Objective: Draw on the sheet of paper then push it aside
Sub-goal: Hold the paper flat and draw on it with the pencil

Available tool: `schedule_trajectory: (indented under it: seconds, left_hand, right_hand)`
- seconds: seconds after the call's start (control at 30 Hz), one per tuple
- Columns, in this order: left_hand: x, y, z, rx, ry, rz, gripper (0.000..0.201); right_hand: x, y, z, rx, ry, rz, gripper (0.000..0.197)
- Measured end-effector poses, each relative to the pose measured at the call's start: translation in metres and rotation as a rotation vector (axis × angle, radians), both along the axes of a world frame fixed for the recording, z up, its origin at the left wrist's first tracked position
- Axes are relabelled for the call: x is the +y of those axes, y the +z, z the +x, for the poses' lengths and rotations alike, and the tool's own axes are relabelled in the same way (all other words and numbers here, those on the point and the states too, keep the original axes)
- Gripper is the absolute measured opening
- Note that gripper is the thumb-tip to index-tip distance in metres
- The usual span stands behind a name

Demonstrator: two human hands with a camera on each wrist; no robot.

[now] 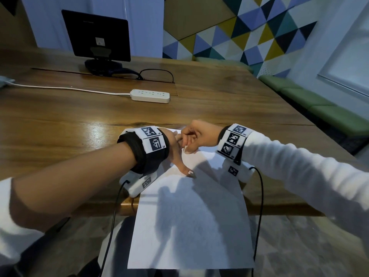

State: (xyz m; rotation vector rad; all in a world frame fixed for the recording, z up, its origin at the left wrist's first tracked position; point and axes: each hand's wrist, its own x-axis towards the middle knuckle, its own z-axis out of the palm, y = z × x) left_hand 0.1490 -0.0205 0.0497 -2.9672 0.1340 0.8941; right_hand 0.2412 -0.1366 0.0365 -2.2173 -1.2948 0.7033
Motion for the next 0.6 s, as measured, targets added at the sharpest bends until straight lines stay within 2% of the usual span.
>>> schedule_trajectory:
  seconds: [0.13,0.27,0.37,0.4,0.47,0.53,0.6]
  left_hand:
    - [-0.001,-0.005,0.0,-0.002,0.014,0.027,0.107]
    - [0.006,-0.016,0.008,-0.011,-0.012,0.05,0.116]
    - [0.01,-0.02,0.006,-0.027,0.018,0.055,0.124]
    - [0.011,-0.019,0.005,-0.022,0.018,0.063,0.124]
    - [0.009,-0.019,0.005,-0.024,-0.004,0.099,0.121]
    - [-0.004,-0.019,0.004,-0.063,-0.066,0.131,0.114]
    - [-0.03,-0.019,-0.002,-0.15,-0.168,0.083,0.103]
  right_hand:
    - [-0.002,0.0,-0.005,0.038,0.107,-0.075,0.017]
    - [-0.003,-0.003,-0.004,0.086,0.01,0.019,0.022]
    - [-0.019,-0.001,-0.005,0.086,-0.014,-0.011,0.016]
    - [-0.029,0.003,-0.002,0.084,-0.089,0.039,0.013]
    - [-0.051,0.009,0.011,0.076,-0.373,0.241,0.01]
    - [-0.068,0.007,0.021,0.156,-0.637,0.414,0.011]
    - [-0.075,-0.002,0.026,0.271,-0.742,0.442,0.012]
